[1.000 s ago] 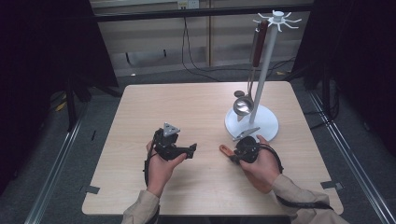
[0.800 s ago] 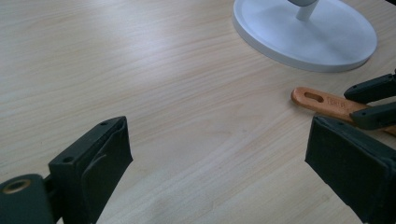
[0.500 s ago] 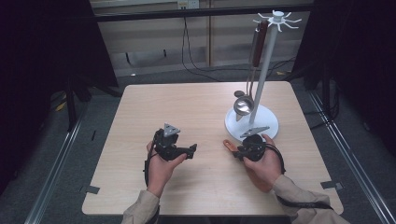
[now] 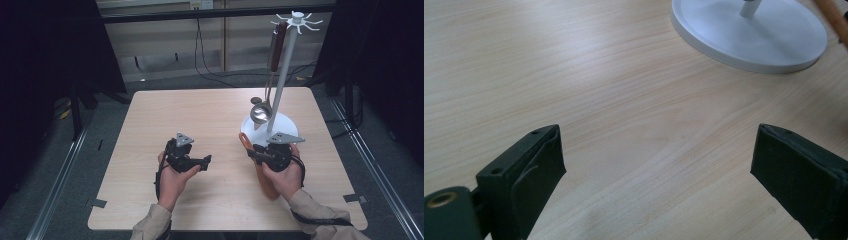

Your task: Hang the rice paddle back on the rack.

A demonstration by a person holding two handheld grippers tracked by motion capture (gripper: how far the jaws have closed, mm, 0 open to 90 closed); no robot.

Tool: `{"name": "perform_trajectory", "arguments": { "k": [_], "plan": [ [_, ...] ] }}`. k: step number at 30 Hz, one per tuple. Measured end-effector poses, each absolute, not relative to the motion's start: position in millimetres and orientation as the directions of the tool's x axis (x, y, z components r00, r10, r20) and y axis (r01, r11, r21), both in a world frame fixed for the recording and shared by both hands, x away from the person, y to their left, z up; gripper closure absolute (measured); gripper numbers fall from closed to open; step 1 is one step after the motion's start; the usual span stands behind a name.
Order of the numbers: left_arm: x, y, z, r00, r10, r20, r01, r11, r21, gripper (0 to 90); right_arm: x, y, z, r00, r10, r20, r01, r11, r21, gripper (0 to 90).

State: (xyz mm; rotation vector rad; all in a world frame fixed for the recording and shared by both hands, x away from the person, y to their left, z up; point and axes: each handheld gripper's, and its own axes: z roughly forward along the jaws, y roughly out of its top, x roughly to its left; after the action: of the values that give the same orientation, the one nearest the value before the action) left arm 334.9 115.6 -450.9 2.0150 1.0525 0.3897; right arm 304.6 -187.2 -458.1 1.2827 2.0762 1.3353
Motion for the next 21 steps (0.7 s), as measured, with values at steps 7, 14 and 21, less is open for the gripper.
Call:
{"name": "perform_trajectory", "arguments": {
  "k": [7,14,21],
  "plan": [
    [335,114,-451,0.605,0.790,-0.097,0.541,-0.319,0.779,6.4,299,-187,-448,-0.529,0.827,0.189,0.412,0.055,0.910,66.7],
    [334,113,-452,0.603,0.791,-0.102,0.544,-0.315,0.778,6.5,300,-191,-442,-0.518,0.833,0.194,0.369,0.013,0.929,66.7],
    [335,113,-452,0.603,0.791,-0.099,0.541,-0.314,0.780,6.5,299,-196,-438,-0.507,0.838,0.201,0.331,-0.025,0.943,66.6]
  ]
}}
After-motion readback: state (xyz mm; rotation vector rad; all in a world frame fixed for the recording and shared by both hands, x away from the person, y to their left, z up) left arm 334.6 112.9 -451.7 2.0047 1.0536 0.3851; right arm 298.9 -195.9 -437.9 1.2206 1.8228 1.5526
